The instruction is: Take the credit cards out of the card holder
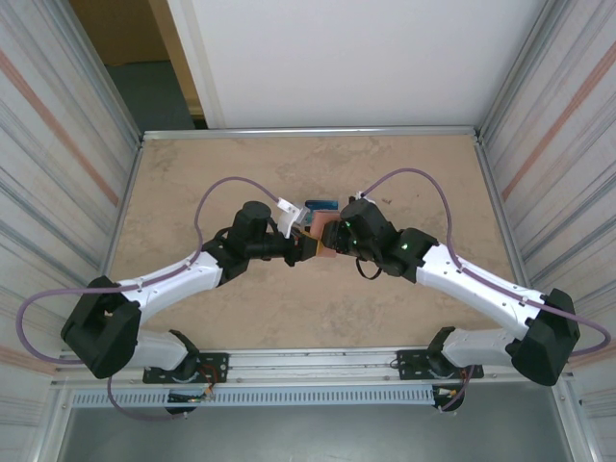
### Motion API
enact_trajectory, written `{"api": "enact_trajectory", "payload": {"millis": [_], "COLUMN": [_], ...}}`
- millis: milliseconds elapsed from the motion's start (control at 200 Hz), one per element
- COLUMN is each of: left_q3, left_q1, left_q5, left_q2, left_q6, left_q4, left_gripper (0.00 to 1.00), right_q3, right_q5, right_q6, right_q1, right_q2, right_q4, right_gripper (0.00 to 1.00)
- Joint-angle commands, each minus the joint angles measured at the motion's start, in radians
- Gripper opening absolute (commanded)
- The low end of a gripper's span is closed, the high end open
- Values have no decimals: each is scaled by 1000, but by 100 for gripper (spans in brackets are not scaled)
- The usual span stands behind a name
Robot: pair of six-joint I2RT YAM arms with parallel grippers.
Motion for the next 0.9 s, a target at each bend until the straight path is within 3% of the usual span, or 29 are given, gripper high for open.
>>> {"api": "enact_trajectory", "payload": {"millis": [0, 586, 892], "left_q3": [3, 15, 26], "left_q1": [-7, -11, -12], "left_q5": [65, 83, 76], "left_q2": [-2, 10, 12], "left_q6": [23, 25, 30], "left_q4": [44, 42, 38], "left_gripper": [0, 0, 0], "right_q3": [37, 61, 61], "right_q5": [6, -58, -43], "right_q6": [20, 16, 14], "right_q1": [-16, -27, -31], "right_q2": [3, 45, 66], "right_q4": [25, 53, 0], "right_gripper": [47, 58, 44]}}
